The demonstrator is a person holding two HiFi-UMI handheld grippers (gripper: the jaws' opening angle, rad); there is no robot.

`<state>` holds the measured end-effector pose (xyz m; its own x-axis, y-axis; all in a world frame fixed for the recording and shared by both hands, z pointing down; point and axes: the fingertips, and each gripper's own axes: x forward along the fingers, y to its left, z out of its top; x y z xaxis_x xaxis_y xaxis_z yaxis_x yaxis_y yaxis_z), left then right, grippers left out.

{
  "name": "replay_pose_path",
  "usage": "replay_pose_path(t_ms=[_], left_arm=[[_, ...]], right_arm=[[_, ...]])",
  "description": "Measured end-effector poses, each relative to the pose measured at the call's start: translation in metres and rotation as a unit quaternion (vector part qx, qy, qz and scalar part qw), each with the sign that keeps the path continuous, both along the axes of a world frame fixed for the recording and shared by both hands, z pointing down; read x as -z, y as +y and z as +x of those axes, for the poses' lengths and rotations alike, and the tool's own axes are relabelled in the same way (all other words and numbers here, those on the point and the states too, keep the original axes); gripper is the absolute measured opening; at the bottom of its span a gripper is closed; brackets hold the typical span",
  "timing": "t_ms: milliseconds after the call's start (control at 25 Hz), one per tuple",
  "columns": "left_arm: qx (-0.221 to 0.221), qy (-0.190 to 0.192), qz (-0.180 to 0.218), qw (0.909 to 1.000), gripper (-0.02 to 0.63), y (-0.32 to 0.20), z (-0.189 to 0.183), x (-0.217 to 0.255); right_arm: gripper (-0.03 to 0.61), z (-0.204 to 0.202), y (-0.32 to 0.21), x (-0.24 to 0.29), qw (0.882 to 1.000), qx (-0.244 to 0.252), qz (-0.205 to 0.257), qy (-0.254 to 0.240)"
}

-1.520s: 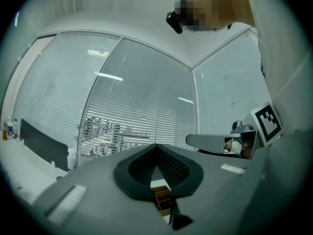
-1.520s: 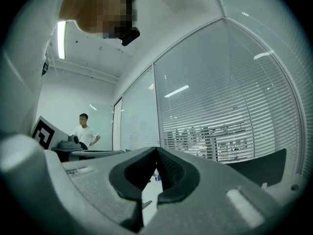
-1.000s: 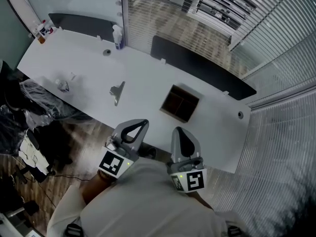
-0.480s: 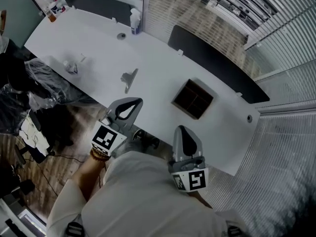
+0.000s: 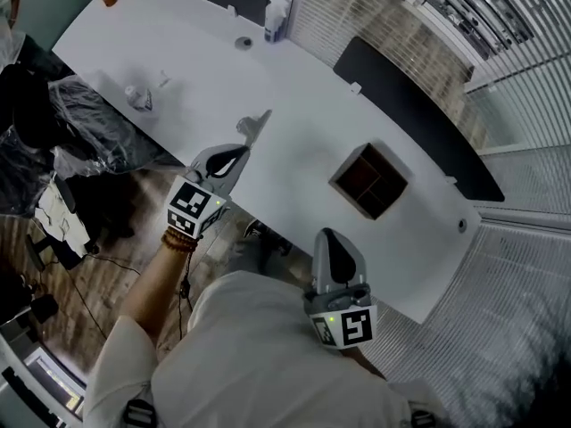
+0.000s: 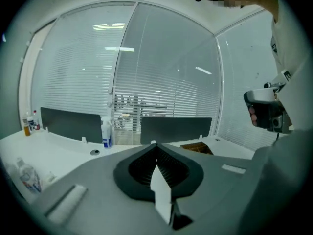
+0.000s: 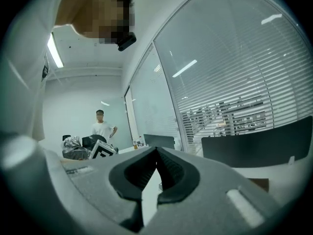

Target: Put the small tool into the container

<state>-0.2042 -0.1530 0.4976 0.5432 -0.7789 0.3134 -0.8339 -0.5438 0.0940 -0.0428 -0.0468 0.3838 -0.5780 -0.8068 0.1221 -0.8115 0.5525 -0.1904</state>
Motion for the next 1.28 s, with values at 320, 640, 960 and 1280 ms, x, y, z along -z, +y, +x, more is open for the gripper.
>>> replay_pose_path(t_ms=[320, 640, 960, 1280], left_arm=[[0.003, -0.02, -0.065, 0.9977, 0.003, -0.039, -0.035, -0.074], [-0.006, -0.017, -0.166, 0.986, 0.051, -0.069, -0.054, -0.158], [-0.012, -0.007, -0.241, 0.9705, 0.088, -0.094, -0.061, -0.222], [-0.014, 0.017, -0.286, 0.958, 0.132, -0.103, -0.061, -0.258]], right_arm=[[0.0, -0.014, -0.012, -0.017, 1.0, 0.01, -0.028, 0.007], [0.0, -0.026, -0.02, -0.035, 0.998, 0.015, -0.058, 0.018], [0.0, -0.039, -0.026, -0.044, 0.997, 0.021, -0.073, 0.023], [0.0, -0.043, -0.029, -0.049, 0.996, 0.019, -0.083, 0.027]])
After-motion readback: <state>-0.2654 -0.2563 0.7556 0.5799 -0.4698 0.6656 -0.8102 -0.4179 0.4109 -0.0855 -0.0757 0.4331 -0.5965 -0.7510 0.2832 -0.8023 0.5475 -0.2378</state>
